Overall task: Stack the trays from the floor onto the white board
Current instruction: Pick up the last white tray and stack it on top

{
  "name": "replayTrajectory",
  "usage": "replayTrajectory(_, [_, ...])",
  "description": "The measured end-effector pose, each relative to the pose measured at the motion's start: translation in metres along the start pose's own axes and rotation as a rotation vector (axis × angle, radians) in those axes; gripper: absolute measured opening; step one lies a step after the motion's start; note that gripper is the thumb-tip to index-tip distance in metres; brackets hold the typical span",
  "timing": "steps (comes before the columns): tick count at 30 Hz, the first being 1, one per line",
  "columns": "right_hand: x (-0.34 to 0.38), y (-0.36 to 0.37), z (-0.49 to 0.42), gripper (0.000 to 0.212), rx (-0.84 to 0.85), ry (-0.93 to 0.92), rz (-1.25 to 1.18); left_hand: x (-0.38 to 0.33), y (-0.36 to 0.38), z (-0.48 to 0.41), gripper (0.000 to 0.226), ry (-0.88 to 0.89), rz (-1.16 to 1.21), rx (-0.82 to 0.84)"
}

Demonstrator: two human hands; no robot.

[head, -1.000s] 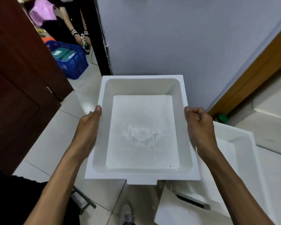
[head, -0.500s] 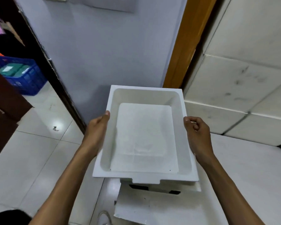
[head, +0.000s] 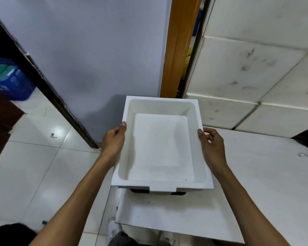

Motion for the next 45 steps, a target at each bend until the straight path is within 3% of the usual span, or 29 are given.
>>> replayTrajectory(10, [-0.018,-0.001,0.001,0.024,-0.020,0.044,0.026,0.004,0.009,-0.003,0.049,-0.010,-0.084,-0.008])
replayTrajectory(23, [-0.037,0.000,-0.003,0.027,-0.062,-0.020,0.097,0.005,0.008,-0.003,0.030,0.135,-0.177,-0.220])
replayTrajectory(31, [-0.043,0.005,-0.005,0.023,-0.048,-0.062,0.144,0.023,0.026,-0.010,0.043,0.153,-0.133,-0.141])
replayTrajectory(34, [-0.044,0.007,-0.005,0.025,-0.032,-0.073,0.165,0.016,0.037,-0.013,0.046,0.291,-0.269,-0.107])
replayTrajectory(40, [-0.048,0.011,-0.006,0.029,-0.047,-0.080,0.237,0.025,0.046,-0.019,0.051,0.302,-0.343,-0.036])
replayTrajectory(45, [-0.050,0.015,-0.008,0.026,-0.012,-0.099,0.328,0.025,0.053,-0.020,0.076,0.301,-0.465,0.034])
Point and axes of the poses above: each hand's wrist, its own z-axis away from the middle knuckle, its own y-axis out of the palm, x = y × z, the point moved 9 cm from there along -z, towards the middle knuckle, and after that the axes turned 10 degrees about -z, right-handed, at the moved point
